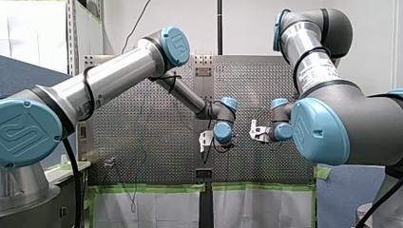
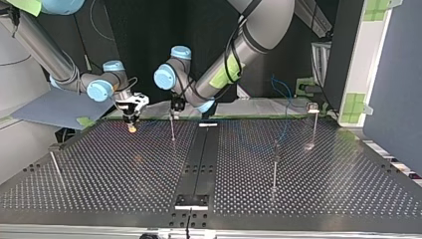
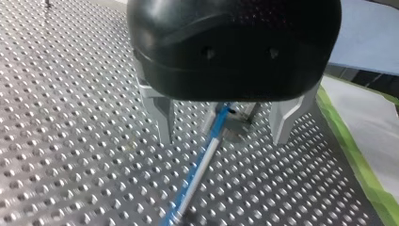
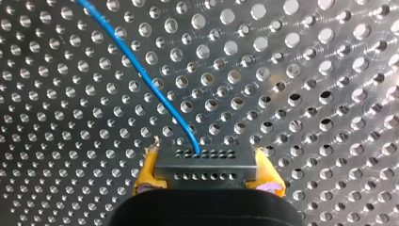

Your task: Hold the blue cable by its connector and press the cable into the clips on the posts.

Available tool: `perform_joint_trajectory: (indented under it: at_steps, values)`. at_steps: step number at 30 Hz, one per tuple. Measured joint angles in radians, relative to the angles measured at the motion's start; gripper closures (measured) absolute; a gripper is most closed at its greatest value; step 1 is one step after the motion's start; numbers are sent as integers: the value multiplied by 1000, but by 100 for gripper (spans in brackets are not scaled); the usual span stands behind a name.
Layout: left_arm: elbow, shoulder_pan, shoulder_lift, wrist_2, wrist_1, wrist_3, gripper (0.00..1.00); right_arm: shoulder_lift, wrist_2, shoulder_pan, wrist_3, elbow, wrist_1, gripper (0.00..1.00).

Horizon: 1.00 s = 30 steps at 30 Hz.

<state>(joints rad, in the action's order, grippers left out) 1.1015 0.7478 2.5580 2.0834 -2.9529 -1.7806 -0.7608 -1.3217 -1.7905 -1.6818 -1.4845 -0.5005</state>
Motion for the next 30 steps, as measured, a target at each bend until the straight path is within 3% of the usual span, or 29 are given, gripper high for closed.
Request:
perform_joint_trajectory:
  at_steps: [10,16,30]
  values:
    - [70,-3,0,2,60,1,0,0,1,-3,5,0,4,100]
    - [74,14,-4,4,96,4,0,0,0,-5,6,0,7,100]
    - [75,57,-13,37,115,4,0,0,0,-5,6,0,6,100]
